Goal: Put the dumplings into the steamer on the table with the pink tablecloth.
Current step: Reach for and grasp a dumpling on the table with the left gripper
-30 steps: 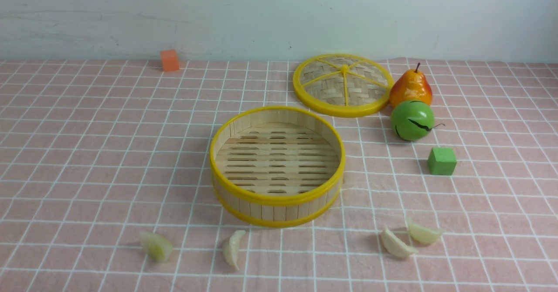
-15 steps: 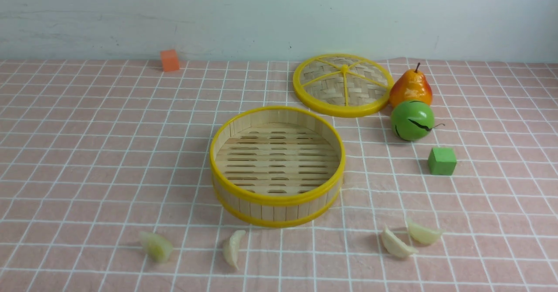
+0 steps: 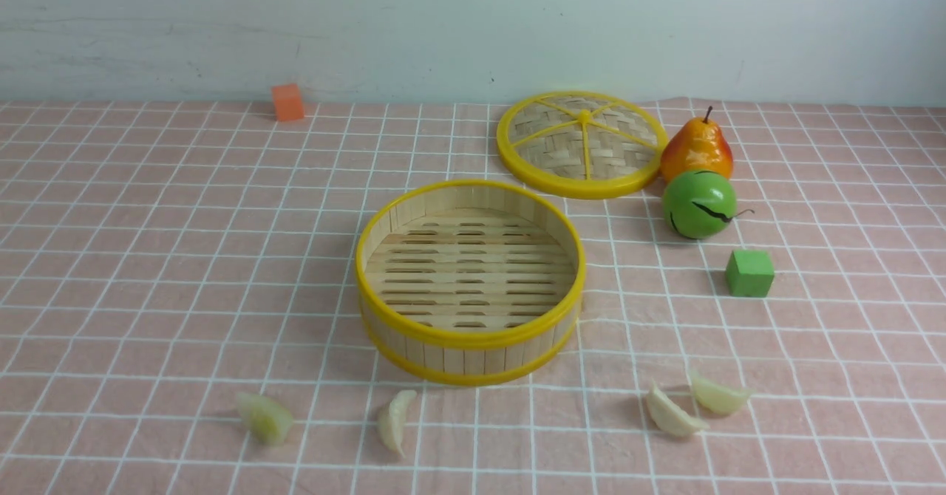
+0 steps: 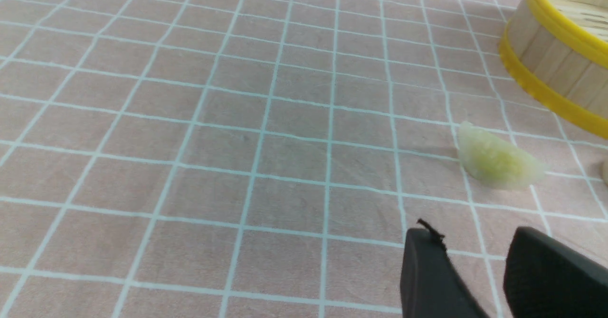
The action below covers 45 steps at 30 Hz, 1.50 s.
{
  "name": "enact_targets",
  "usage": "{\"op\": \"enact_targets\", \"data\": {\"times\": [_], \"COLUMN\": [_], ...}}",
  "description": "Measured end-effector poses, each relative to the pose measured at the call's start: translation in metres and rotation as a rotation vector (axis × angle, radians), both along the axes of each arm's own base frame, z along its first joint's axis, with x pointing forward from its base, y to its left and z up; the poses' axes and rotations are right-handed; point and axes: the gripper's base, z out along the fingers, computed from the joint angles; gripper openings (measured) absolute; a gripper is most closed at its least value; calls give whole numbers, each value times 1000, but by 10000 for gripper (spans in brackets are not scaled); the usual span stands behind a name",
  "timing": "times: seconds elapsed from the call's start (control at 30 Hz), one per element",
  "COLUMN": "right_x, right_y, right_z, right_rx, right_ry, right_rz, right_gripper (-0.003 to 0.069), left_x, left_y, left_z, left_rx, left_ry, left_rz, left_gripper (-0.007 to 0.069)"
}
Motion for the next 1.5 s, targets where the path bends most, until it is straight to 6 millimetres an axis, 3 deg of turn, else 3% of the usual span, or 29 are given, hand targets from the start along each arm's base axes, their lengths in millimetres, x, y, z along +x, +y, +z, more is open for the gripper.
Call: {"op": "enact_targets", "data": {"times": [1.1, 1.2, 1.27, 1.33, 1.37, 1.5], "right_x": [0, 0, 1, 1, 1, 1], "right_y": [0, 3, 8, 11, 15, 20], "right_z": [0, 0, 1, 1, 1, 3], "right_rx": [18, 149, 407, 520, 688, 935], "right_ry": [-2, -12, -24, -23, -19, -9], "right_rz": [-2, -11, -31, -38, -47, -55], "right_gripper": [239, 239, 239, 239, 239, 239], "left_x": [1, 2, 4, 4, 4, 4], "left_y": [-1, -2, -3, -3, -3, -3], "left_z": [2, 9, 17, 20, 24, 29], "left_rx": [-4, -60, -88, -98, -108, -129], "left_ry": [-28, -96, -185, -216, -261, -316], "left_rz": [-20, -16, -17, -18, -19, -22], "left_gripper": [237, 237, 237, 237, 237, 237]}}
